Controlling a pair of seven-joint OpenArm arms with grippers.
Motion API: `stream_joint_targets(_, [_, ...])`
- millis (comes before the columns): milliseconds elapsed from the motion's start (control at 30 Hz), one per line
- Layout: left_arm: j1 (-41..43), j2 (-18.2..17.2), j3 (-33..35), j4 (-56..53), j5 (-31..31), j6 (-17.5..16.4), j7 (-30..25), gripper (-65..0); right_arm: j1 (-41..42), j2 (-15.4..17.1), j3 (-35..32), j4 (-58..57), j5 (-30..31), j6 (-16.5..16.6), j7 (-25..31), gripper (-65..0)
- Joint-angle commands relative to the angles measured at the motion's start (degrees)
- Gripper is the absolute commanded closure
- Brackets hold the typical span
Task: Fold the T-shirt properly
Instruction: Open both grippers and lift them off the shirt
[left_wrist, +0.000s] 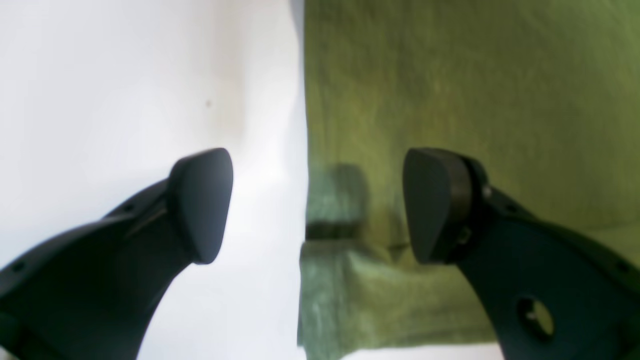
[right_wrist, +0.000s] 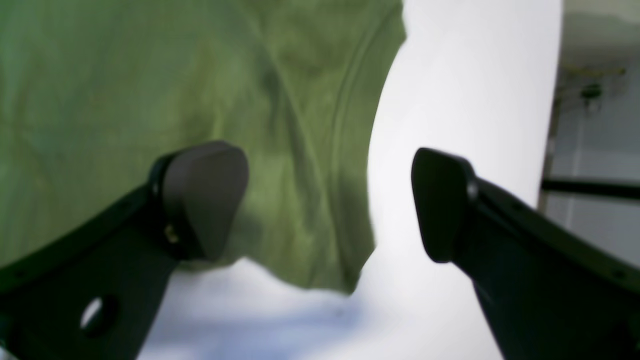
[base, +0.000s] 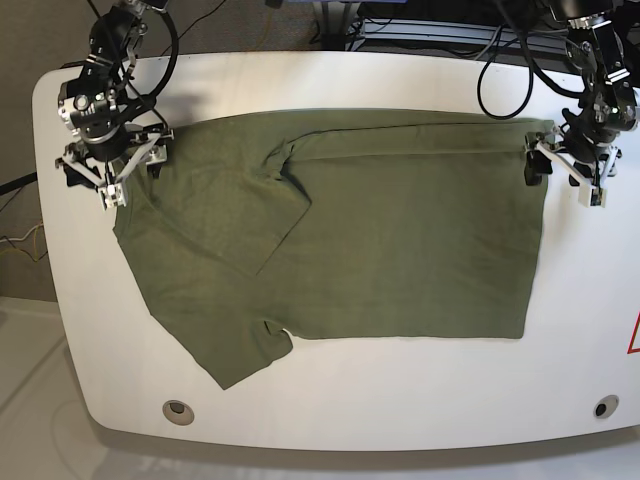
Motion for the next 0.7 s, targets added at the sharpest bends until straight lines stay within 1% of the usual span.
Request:
stream_joint_targets(0, [-2.64, -1.41, -0.51, 1.46, -0.54, 0.08, -1.14, -50.6, 3.16, 1.28, 0.17, 0.92, 0.02, -0.25, 1.04, -51.8])
stream_joint_targets(100, [-5.27, -2.64, -0.51, 1.54, -0.45, 0.26, -0.09, -50.6, 6.59, 1.46, 0.09, 0.04, 0.02, -0.25, 0.16, -51.8])
stream_joint_targets(167, [-6.86, -2.64, -0.16, 1.54, 0.16, 0.87, 0.27, -50.6, 8.96, 1.64, 0.0, -1.1, -0.42, -0.25, -0.89, -52.0])
stream_joint_targets(267, [-8.97, -2.46, 0.11, 1.54, 2.71, 2.28, 0.27, -50.9, 14.41, 2.78, -0.44, -4.53, -2.18, 0.1, -1.95, -52.0])
stream_joint_targets(433, [-13.63, -2.46, 2.04, 0.4, 6.4, 2.28, 0.27, -51.0, 21.79, 4.27, -3.78, -13.24, -4.56, 0.1, -1.86, -52.0])
stream_joint_targets(600, [-15.03, -2.46, 3.01, -0.92, 6.67, 2.28, 0.35, -51.0, 27.77, 5.06, -5.45, -21.67, -4.64, 0.1, -1.24, -52.0])
stream_joint_targets(667, [-14.94, -2.46, 3.19, -0.65, 6.67, 2.28, 0.44, -51.0, 30.41, 5.15, -5.63, -25.72, -5.08, 0.1, 0.43, -52.0])
